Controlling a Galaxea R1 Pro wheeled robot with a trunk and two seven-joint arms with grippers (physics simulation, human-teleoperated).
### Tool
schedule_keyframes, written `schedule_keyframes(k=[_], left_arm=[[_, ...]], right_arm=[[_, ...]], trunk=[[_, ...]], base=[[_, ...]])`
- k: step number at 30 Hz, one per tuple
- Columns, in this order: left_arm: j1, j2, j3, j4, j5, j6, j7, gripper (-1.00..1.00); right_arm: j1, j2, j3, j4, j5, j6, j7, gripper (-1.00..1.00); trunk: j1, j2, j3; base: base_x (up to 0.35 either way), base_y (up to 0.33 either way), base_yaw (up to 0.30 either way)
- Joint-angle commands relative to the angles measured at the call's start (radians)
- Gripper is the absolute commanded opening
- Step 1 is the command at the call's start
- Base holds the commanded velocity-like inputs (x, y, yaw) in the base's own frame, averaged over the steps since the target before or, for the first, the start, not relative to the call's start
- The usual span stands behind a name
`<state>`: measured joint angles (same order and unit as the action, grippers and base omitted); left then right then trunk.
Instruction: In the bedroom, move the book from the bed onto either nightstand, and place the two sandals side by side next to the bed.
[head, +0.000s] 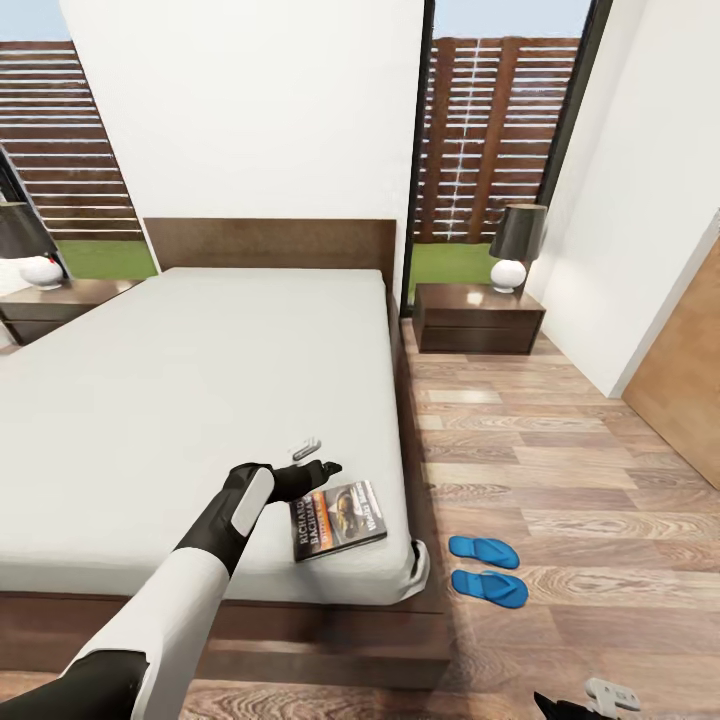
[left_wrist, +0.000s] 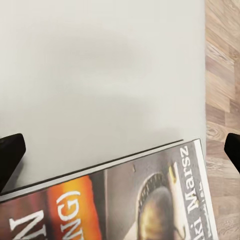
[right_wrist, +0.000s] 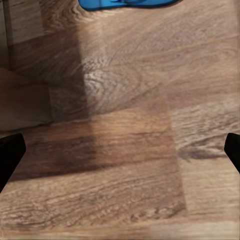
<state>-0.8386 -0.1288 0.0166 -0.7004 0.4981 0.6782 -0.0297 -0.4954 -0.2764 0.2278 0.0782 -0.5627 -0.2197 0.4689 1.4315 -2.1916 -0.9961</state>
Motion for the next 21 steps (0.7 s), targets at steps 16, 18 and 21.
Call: schedule_keyframes(k=[16,18,21], left_arm=[[0.0,0.0,0.002,-0.001,-0.001,0.004,-0.002,1.0],[0.0,0.0,0.002,-0.001,-0.001,0.004,-0.002,1.0],[0.0,0.0,0.002,-0.001,-0.001,0.004,-0.002,1.0]], right_arm=[[-0.002,0.0,0.008,0.004,-0.009,-0.006,0.007,1.0],[-0.002,0.0,0.008,0.004,-0.009,-0.006,0.007,1.0],[-0.002,0.0,0.008,0.004,-0.009,-0.006,0.007,1.0]], trunk=[[0.0,0.0,-0.001],[0.0,0.0,-0.001],[0.0,0.0,-0.001]], base=[[-0.002,0.0,0.0],[-0.003,0.0,0.0],[-0.082,0.0,0.0]])
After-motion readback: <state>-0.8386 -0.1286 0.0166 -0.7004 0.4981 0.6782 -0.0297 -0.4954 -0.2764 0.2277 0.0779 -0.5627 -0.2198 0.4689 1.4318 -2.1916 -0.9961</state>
